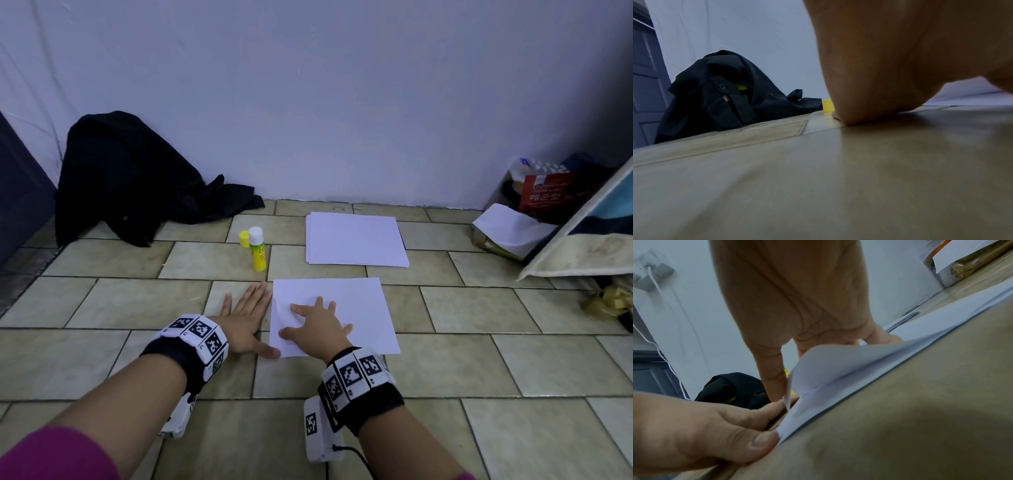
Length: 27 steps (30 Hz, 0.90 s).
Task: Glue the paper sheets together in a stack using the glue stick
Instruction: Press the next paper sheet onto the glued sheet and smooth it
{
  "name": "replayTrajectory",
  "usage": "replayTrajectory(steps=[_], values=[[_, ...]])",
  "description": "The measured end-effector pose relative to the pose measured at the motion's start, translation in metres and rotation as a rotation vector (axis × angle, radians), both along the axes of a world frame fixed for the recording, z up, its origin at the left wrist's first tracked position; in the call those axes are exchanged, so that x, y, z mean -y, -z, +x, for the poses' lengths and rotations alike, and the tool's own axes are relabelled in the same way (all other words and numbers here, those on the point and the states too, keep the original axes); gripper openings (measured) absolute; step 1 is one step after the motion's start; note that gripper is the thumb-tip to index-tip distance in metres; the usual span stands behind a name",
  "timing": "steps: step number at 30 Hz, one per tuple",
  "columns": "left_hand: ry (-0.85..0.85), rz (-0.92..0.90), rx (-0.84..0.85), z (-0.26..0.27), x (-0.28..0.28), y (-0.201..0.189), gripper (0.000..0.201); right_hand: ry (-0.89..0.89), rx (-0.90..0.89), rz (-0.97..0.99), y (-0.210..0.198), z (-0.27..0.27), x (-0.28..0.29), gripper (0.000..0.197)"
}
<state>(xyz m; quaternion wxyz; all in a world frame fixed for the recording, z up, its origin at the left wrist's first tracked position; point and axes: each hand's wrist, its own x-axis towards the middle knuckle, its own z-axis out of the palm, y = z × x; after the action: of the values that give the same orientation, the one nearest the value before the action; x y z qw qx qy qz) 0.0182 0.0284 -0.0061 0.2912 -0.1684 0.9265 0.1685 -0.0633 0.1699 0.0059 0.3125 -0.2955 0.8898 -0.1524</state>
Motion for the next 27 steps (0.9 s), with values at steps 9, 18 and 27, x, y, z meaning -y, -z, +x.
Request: replayTrajectory(steps=[9,18,27], values=[[0.003,-0.008,0.001,0.0014,-0.0011,-0.0008,0.121,-0.019,-0.006,0.034,0.0003,-0.0009,0.0004,0.063],[0.011,-0.011,0.006,0.0006,0.0002,0.0017,0.123,-0.050,-0.006,0.048,0.0005,-0.0019,-0.0009,0.061],[0.001,-0.016,0.020,0.0006,0.0000,-0.0016,0.123,-0.059,-0.015,0.074,-0.0025,0.0007,0.0005,0.056]])
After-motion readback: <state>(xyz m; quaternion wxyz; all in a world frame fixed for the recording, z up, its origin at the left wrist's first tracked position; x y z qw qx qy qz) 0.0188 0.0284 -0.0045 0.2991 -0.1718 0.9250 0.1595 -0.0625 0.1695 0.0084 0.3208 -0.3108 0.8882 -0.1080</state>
